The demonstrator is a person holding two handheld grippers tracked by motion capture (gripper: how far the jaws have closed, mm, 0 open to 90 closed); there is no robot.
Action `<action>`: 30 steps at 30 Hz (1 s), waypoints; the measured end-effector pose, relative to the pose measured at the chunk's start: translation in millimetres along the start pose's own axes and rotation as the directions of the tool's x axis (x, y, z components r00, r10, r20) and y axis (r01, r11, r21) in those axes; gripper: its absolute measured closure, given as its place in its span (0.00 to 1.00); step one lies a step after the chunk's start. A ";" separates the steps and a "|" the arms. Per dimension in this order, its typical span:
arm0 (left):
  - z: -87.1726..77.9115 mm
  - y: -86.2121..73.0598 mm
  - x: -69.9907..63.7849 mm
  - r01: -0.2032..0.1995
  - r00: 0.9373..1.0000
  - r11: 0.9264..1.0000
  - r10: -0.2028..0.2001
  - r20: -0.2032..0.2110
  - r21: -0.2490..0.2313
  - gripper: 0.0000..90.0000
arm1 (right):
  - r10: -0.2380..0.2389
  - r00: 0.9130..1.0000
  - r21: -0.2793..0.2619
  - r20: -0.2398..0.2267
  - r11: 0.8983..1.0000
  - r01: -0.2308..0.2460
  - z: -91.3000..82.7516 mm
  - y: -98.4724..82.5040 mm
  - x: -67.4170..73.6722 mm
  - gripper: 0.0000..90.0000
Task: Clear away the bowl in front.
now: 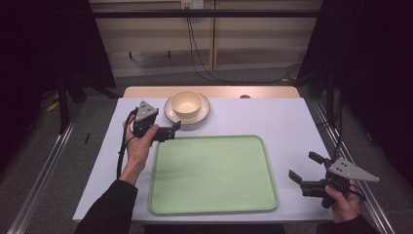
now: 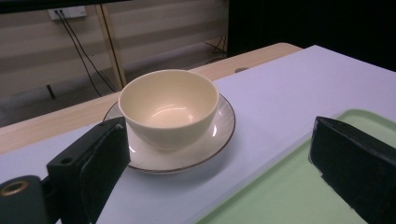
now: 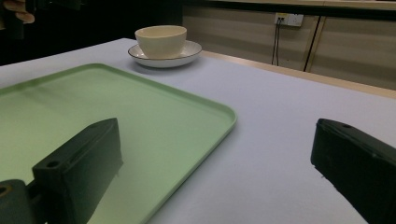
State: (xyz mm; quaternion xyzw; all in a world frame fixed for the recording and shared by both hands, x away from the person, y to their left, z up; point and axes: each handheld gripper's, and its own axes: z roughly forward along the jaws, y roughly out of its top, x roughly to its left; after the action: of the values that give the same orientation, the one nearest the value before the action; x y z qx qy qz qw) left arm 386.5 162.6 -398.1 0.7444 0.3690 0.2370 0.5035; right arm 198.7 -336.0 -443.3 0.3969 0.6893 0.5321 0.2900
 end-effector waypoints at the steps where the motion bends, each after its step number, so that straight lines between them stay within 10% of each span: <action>1: 2.9 -0.2 1.6 0.010 1.000 1.000 -0.010 -0.001 -0.007 0.06 | -0.002 1.000 -0.005 0.000 1.000 0.002 -0.3 0.0 -0.2 0.02; 16: 48.8 1.6 44.1 0.024 0.998 0.996 -0.019 -0.060 0.084 0.07 | -0.007 1.000 0.005 -0.010 1.000 0.007 0.2 -0.8 0.1 0.02; 30: 87.8 16.7 54.2 0.039 0.998 0.982 -0.028 -0.062 0.184 0.07 | -0.010 1.000 0.005 -0.017 1.000 0.010 0.5 -1.1 0.3 0.02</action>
State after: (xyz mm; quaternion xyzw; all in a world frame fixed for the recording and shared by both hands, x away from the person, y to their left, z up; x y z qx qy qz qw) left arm 488.7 151.1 -417.1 0.7743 0.4167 0.2150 0.4249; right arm 198.7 -335.6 -444.5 0.3898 0.6950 0.5323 0.2859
